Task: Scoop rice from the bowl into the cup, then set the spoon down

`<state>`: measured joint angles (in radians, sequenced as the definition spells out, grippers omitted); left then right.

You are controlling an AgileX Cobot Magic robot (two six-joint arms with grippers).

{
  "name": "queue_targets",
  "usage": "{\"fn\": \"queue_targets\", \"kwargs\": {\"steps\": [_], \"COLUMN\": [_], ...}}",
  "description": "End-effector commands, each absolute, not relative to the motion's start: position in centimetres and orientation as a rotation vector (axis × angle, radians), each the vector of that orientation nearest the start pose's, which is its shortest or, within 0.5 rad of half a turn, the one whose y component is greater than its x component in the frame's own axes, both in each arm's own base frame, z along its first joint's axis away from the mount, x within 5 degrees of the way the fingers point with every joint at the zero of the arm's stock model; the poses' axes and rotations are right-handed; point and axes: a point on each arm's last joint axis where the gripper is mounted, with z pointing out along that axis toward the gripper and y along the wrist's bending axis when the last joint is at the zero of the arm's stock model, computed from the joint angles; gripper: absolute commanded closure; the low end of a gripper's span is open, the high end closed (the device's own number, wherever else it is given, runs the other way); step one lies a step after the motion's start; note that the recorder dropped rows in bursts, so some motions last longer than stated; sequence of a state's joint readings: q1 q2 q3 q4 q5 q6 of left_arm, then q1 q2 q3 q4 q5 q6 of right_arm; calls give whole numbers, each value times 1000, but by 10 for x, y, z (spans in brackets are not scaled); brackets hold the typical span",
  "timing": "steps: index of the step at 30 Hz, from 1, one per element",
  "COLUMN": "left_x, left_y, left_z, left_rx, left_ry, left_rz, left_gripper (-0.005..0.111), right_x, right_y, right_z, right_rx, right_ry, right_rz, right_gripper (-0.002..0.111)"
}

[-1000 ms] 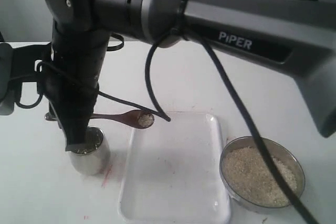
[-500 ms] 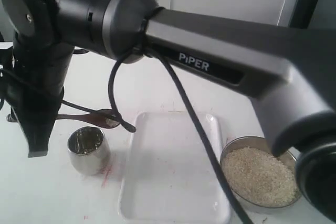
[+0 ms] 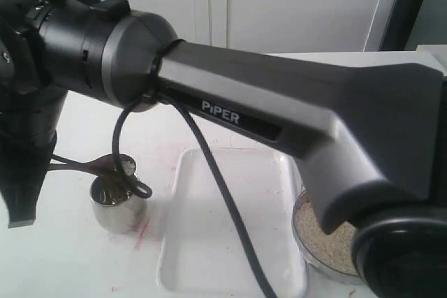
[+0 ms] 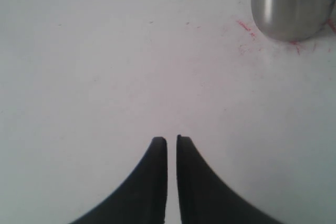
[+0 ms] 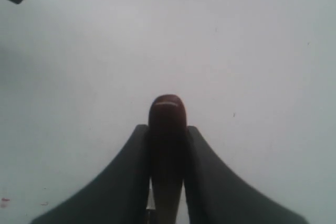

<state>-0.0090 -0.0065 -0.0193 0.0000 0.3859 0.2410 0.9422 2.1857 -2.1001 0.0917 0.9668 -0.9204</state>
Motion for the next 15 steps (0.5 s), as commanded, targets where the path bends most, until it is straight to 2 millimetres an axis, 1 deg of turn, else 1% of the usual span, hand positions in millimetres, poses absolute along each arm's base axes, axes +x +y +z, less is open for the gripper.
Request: {"fn": "queue_targets", "kwargs": {"steps": [1, 8, 15], "left_x": [51, 51, 51], "left_y": [-1, -1, -1], "left_z": [178, 178, 178], "left_rx": [233, 233, 233], "left_ry": [1896, 1896, 1896], "left_rz": [145, 145, 145], "left_gripper": [92, 92, 92], "right_x": [286, 285, 285], "right_y": [410, 414, 414], "right_z": [280, 284, 285], "right_rx": [-2007, -1961, -1944], "right_ry": [1502, 1500, 1519], "right_rz": [122, 186, 193], "right_gripper": [108, 108, 108]}}
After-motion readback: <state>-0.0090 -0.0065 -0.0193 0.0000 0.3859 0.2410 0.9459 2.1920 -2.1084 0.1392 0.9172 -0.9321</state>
